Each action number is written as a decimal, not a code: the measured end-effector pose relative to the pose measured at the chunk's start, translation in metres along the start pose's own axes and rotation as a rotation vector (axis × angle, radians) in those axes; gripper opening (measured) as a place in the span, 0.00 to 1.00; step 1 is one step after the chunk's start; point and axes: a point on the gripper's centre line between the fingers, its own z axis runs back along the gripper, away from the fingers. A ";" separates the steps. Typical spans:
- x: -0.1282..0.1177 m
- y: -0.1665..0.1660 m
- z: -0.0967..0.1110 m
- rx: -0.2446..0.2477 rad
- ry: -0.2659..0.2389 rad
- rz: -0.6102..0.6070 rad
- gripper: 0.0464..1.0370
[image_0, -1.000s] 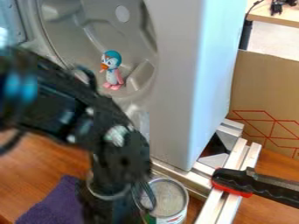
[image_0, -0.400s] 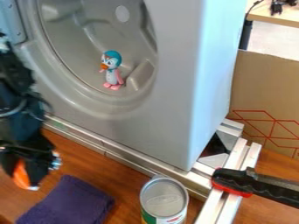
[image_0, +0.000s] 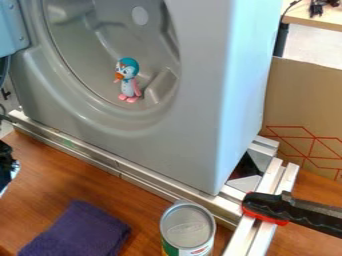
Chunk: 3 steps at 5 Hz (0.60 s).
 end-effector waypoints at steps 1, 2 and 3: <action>0.010 0.016 -0.011 0.008 0.010 0.018 0.55; 0.018 0.032 -0.023 0.009 0.011 0.078 0.55; 0.025 0.037 -0.033 0.012 0.012 0.098 0.55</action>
